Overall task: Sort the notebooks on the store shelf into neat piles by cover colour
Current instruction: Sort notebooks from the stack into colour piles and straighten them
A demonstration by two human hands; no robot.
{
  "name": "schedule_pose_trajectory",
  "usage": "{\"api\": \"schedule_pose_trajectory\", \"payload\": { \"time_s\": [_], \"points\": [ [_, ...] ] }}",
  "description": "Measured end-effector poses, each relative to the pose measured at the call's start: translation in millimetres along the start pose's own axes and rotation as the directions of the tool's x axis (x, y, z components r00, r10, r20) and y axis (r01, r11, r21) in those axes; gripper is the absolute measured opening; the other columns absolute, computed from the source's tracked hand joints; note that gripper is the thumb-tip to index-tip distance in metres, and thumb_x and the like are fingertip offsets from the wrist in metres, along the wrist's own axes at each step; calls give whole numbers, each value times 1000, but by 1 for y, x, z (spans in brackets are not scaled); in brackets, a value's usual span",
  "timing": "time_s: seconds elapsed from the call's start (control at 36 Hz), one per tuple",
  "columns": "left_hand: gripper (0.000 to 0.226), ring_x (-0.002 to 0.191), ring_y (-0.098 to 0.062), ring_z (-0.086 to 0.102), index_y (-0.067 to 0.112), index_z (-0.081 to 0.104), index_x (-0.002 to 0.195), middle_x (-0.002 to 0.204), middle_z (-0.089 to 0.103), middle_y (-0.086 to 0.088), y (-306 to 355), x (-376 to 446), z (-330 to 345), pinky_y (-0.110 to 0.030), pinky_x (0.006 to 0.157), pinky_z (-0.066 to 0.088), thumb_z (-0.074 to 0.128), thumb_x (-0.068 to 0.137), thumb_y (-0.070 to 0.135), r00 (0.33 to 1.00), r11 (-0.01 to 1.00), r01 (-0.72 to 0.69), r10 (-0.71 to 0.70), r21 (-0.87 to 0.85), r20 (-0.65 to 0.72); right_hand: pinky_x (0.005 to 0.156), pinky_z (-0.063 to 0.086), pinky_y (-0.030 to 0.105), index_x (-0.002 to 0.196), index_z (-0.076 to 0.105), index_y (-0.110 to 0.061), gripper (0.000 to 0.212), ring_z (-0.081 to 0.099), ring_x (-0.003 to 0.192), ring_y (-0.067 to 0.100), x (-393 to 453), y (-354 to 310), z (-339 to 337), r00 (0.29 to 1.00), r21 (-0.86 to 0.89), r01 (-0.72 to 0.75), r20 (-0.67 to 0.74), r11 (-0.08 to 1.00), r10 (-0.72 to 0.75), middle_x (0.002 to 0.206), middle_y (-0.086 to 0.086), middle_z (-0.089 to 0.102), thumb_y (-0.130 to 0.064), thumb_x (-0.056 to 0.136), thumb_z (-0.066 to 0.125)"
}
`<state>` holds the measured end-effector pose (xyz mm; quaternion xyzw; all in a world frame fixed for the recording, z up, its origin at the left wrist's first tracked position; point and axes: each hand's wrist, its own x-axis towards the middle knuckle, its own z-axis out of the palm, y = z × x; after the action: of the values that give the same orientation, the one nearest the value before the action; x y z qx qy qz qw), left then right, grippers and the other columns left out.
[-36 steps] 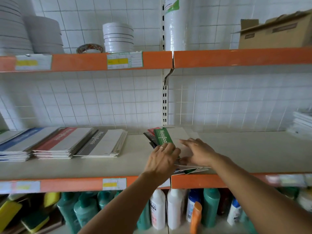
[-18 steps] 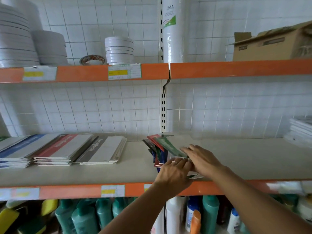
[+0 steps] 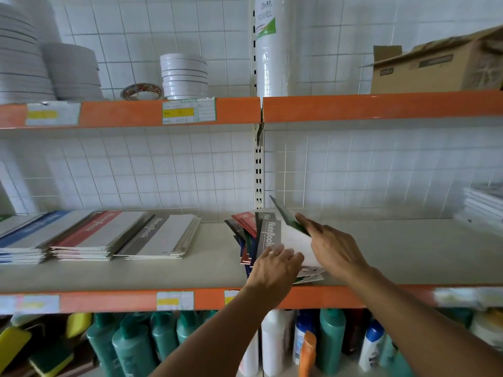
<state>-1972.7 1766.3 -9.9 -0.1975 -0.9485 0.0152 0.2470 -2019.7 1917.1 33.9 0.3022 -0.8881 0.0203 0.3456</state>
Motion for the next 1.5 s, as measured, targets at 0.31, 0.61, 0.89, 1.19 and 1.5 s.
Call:
{"api": "schedule_pose_trajectory", "payload": {
  "time_s": [0.31, 0.61, 0.89, 1.19, 1.5],
  "points": [
    [40, 119, -30, 45, 14, 41, 138, 127, 40, -11, 4, -4, -31, -44, 87, 48, 43, 98, 12, 966, 975, 206, -217, 85, 140, 110, 31, 26, 152, 6, -34, 83, 22, 145, 15, -2, 1, 2, 963, 224, -67, 271, 972, 4, 160, -3, 10, 13, 91, 38],
    [55, 77, -18, 73, 18, 78, 88, 90, 75, -1, -78, -62, -66, -25, 46, 53, 27, 67, 10, 961, 947, 261, -236, 186, -144, 104, 39, 25, 151, 13, -32, 83, 27, 142, 14, 23, -36, 0, 970, 272, -23, 238, 962, -44, 159, -5, 15, 16, 88, 39],
    [52, 75, -21, 73, 18, 78, 88, 90, 75, -3, -165, -128, -75, -27, 42, 52, 31, 67, 14, 900, 890, 430, -408, 155, -152, 112, 29, 30, 152, 13, -32, 77, 23, 144, 16, 59, -89, 15, 970, 264, 19, 227, 964, -82, 159, -4, 16, 9, 93, 40],
    [64, 115, -15, 61, 17, 66, 122, 127, 63, 0, -240, -141, -54, -25, 81, 54, 18, 79, 19, 897, 894, 441, -441, 83, -21, 109, 29, 24, 151, 17, -31, 84, 25, 143, 16, 109, -158, 44, 975, 295, -35, 218, 955, -31, 158, -4, 20, 18, 86, 37],
    [54, 125, -20, 48, 18, 45, 133, 137, 50, 1, -293, -131, -18, -35, 96, 46, 45, 94, 54, 898, 936, 353, -335, -13, 286, 113, 22, 27, 152, 13, -32, 84, 24, 143, 10, 128, -200, 60, 960, 190, -117, 271, 975, 63, 159, -6, 17, 15, 87, 39]
  ]
}}
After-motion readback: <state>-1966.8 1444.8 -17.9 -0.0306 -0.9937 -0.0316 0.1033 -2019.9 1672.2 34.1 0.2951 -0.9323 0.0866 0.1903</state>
